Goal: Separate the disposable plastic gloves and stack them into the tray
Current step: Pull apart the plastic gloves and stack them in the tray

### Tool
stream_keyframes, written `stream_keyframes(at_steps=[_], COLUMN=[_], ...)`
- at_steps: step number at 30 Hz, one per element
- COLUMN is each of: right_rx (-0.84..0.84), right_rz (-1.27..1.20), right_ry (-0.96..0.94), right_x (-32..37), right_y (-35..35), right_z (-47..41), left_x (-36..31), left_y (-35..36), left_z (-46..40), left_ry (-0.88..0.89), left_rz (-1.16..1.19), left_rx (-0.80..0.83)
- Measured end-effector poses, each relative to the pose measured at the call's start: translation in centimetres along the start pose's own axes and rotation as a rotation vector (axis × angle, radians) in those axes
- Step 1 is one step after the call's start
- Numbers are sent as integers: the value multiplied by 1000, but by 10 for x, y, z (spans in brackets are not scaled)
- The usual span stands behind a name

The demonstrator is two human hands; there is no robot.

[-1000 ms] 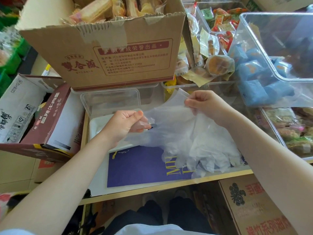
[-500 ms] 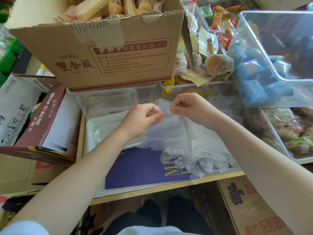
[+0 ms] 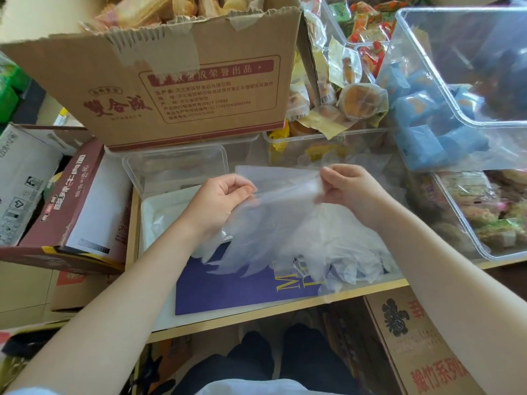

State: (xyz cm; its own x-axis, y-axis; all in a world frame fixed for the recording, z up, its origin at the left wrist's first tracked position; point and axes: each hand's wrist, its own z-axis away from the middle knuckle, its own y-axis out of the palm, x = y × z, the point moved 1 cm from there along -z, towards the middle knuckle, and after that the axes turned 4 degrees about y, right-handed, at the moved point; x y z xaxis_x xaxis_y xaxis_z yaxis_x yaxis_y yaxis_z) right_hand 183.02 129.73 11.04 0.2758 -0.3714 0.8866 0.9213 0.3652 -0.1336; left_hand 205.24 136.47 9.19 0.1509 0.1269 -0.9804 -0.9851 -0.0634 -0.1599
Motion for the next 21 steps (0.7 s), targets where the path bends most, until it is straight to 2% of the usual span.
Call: stream_keyframes(at_steps=[2, 4, 6, 8, 13, 15, 17, 21], right_rx=[-21, 71, 128, 71, 56, 55, 23, -199], right_rz=[-239, -263, -129, -56, 78, 142, 311, 707], right_ry=[96, 135, 86, 64, 42, 65, 89, 58], right_x=[-13, -25, -33, -38, -68, -84, -103, -128], right_y=[11, 22, 30, 33, 30, 26, 18, -15], right_z=[1, 5, 10, 9, 2, -2, -12, -37], left_x=[3, 7, 12, 20, 43, 50, 58, 70], left_y=[4, 8, 10, 10, 12, 23, 34, 41], left_z=[1, 0, -1, -4, -15, -17, -20, -32], left_ry=[-19, -36, -46, -61, -129, -124, -121, -208], left_rz=[20, 31, 16, -71, -509, -546, -524, -493], left_rx=[-28, -36, -42, -67, -183, -213, -250, -309])
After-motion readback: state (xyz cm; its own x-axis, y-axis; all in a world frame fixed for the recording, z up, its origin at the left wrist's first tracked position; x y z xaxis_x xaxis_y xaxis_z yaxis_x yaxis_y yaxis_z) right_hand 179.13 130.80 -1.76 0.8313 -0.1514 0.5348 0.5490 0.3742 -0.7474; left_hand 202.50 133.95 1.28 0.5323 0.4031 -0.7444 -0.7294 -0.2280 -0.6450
